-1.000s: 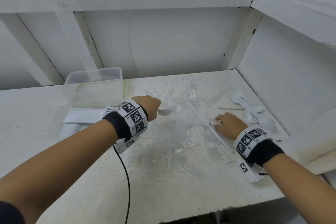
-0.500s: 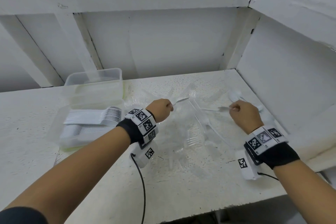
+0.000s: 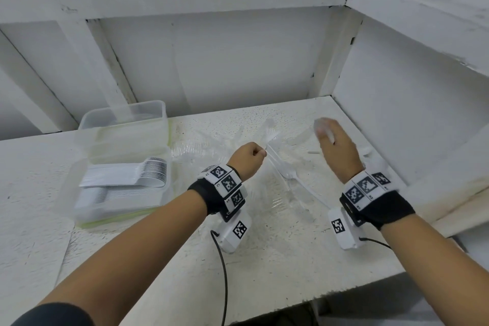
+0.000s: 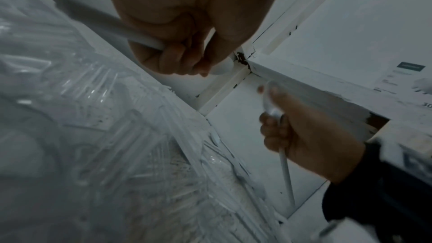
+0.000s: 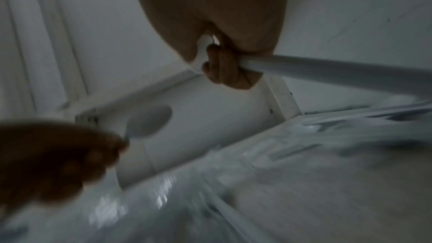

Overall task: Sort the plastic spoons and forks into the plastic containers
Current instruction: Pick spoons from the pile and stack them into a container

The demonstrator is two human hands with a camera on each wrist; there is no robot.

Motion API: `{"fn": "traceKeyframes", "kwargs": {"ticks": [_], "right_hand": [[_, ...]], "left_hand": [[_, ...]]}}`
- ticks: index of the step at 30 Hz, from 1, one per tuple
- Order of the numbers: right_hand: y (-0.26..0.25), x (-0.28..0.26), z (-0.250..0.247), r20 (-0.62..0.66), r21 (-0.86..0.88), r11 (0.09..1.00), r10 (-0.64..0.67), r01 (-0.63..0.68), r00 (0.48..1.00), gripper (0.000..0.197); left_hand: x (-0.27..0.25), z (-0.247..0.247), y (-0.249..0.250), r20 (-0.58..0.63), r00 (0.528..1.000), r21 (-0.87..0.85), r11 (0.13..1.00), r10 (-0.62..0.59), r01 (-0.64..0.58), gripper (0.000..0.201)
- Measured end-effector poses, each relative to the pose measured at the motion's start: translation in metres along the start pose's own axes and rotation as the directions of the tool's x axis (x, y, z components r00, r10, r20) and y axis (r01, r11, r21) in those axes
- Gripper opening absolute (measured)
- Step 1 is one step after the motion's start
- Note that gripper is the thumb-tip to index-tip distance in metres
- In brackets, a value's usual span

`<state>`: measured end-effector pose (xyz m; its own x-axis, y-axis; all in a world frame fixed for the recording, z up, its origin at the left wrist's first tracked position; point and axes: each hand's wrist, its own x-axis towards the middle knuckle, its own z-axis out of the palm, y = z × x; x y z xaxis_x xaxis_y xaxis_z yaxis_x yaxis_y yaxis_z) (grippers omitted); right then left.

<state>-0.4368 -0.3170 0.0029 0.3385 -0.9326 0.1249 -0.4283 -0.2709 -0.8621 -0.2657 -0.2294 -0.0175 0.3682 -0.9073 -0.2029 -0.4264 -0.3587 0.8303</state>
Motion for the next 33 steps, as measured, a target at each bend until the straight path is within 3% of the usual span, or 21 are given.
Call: {"fn": "traceKeyframes", "kwargs": {"ticks": [2,5,8,16,18,21,24,29,33], "right_hand": [[0.016,-0.004,0.002,0.146,-0.268,0.959,0.136,-0.093,0.980,0.044],[0.041,-0.008,0.010,0.320,-0.584,0.811,0.279,-0.044,0.905,0.023],[0.050,-0.012,0.018,0.369,-0.610,0.792,0.319,-0.031,0.873,0.015],[0.036,-0.012,-0.007,0.380,-0.637,0.770,0.280,0.030,0.882,0.011],[0.036,-0.013,-0.020,0.374,-0.592,0.806,0.281,-0.005,0.884,0.009],[0.040,-0.008,-0.039,0.252,-0.359,0.920,0.258,-0.157,0.933,0.022],[0.041,0.004,-0.055,0.081,-0.241,0.945,0.247,-0.221,0.966,0.030],[0.044,0.020,-0.072,-0.089,-0.195,0.931,0.296,-0.308,0.951,0.022],[0.047,0.021,-0.081,-0.237,-0.160,0.923,0.309,-0.351,0.921,0.030]], "left_hand": [[0.001,0.003,-0.002,-0.005,1.000,-0.001,1.000,-0.029,0.029,0.014],[0.003,0.006,-0.007,0.019,0.997,0.005,0.998,-0.070,0.070,0.014],[0.005,0.009,-0.009,0.029,0.997,0.052,0.996,-0.074,0.072,0.017],[0.010,0.016,-0.003,0.047,0.998,0.127,0.991,-0.034,0.028,0.018],[0.014,0.019,0.002,0.051,0.999,0.175,0.984,0.001,-0.010,0.019],[0.027,0.031,0.017,0.097,0.993,0.241,0.966,0.074,-0.096,0.023],[0.044,0.053,0.042,0.189,0.974,0.285,0.942,0.123,-0.174,0.025],[0.066,0.104,0.083,0.301,0.938,0.377,0.881,0.175,-0.285,0.030],[0.078,0.146,0.090,0.364,0.922,0.399,0.872,0.134,-0.285,0.026]]}}
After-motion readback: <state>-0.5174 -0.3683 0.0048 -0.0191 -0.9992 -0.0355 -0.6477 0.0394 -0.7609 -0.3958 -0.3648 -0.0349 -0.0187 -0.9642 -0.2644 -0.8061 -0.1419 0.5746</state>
